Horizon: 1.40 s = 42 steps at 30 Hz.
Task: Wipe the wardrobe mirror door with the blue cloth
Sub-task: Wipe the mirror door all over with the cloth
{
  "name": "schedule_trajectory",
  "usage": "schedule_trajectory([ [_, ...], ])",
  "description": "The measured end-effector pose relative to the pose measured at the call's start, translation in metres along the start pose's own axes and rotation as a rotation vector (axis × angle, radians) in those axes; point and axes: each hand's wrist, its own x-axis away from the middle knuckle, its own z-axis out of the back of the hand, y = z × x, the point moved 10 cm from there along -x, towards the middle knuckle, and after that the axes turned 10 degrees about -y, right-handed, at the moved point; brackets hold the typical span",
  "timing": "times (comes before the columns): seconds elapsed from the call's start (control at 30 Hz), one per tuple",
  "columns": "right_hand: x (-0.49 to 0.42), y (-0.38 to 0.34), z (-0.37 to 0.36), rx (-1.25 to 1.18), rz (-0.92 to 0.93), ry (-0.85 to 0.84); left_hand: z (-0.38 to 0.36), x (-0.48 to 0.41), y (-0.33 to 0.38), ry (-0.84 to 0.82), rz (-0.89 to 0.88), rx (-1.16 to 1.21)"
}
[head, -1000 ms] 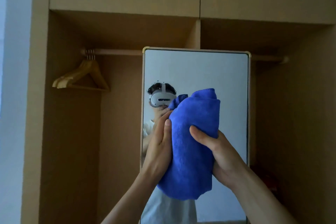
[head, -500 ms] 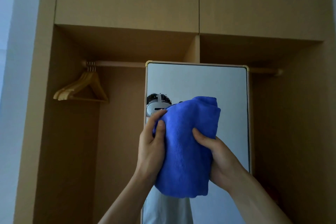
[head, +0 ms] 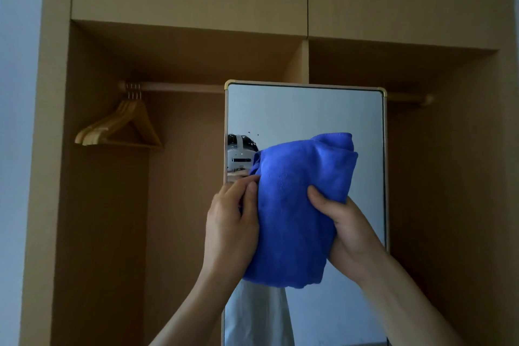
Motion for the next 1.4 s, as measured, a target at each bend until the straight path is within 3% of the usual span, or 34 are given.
schedule_trajectory([
  [0.13,-0.003,-0.006,-0.002,0.064,0.031,0.020,-0.019,0.000,-0.010,-0.136,0.111,0.153],
  [0.3,-0.004,-0.007,0.000,0.051,0.045,0.013,-0.046,0.002,0.008,-0.346,0.059,0.267],
  [0.53,-0.005,-0.007,-0.010,-0.056,-0.029,-0.157,-0.053,-0.004,0.008,-0.376,0.074,0.422],
  [0.67,-0.011,-0.010,-0.004,0.093,-0.036,-0.109,-0.060,-0.003,0.006,-0.351,0.086,0.511],
  [0.77,-0.015,-0.003,-0.003,0.020,-0.058,-0.135,-0.066,-0.005,0.006,-0.363,0.118,0.533],
  [0.93,-0.022,-0.014,-0.005,0.041,-0.046,-0.176,-0.058,-0.020,0.013,-0.310,0.116,0.349],
  [1.2,-0.045,-0.024,0.012,0.231,-0.065,-0.048,-0.025,-0.036,0.020,-0.141,-0.020,-0.033],
  [1.4,-0.066,-0.068,0.014,0.689,0.123,0.104,0.000,-0.060,0.011,-0.064,0.037,-0.160],
])
